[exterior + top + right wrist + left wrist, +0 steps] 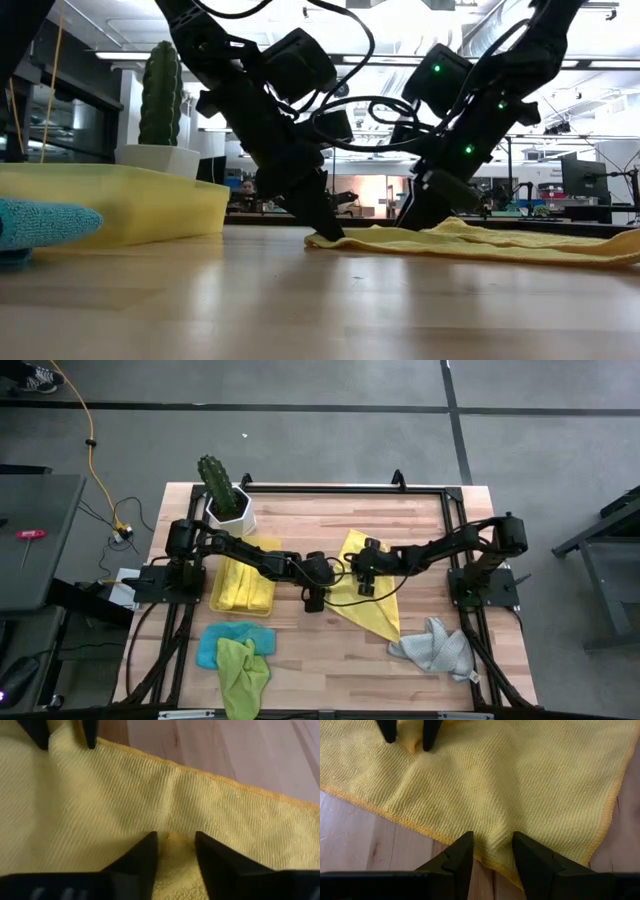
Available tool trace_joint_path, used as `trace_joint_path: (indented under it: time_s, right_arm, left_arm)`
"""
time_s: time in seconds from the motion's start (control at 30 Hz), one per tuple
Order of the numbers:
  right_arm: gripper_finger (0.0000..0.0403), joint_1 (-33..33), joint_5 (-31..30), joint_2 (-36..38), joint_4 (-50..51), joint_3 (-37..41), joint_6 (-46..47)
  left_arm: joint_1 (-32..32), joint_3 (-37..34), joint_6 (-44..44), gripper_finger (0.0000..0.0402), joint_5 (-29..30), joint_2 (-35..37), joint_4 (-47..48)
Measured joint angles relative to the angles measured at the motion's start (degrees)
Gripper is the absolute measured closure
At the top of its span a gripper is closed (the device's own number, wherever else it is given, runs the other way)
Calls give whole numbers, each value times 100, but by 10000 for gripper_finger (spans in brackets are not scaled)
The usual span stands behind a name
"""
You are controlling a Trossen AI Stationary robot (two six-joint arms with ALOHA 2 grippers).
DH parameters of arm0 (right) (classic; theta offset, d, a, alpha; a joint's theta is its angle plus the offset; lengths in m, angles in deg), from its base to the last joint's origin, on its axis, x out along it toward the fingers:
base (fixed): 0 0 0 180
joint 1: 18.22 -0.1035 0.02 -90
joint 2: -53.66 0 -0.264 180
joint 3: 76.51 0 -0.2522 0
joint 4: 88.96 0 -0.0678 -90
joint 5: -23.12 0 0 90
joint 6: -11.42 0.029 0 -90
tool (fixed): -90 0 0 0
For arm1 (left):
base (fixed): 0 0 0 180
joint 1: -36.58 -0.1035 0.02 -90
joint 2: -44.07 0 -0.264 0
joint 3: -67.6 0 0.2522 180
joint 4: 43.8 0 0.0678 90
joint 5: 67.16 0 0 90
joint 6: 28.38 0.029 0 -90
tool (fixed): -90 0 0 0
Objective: Fold microfiber towels
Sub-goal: Fold the yellow microfiber towel
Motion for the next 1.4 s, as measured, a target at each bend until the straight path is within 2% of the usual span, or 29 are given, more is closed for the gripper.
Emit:
trace_joint_path:
  time_s: [0.17, 0.23, 0.4, 0.63, 0.9, 1.03, 1.13, 1.4]
  right_arm:
    - [374, -2, -4, 27, 107, 2, -8]
    - [395, -2, -21, 27, 106, 2, -10]
    - [377, -12, -216, 223, 218, 6, -53]
    - [389, -13, -254, 1114, 896, 9, 90]
    - [400, -13, -268, 2226, 2826, 6, 1046]
    - [401, -53, -651, 2572, 4002, 6, 1638]
    - [402, -89, -850, 2673, 4665, 6, 2063]
    - [402, -89, -848, 2650, 5790, 6, 2717]
  left_arm:
    - [0, 0, 0, 275, -2, 2, 0]
    - [0, 0, 1, 275, -2, 2, 2]
    - [0, 0, 2, 275, -2, 2, 7]
    - [0, 5, 2, 275, -4, 4, 47]
    - [0, 11, -1, 275, -3, 15, 144]
    - [0, 11, 0, 275, 0, 15, 144]
    - [0, 10, -7, 275, -2, 15, 140]
    - [2, 7, -17, 275, -1, 15, 127]
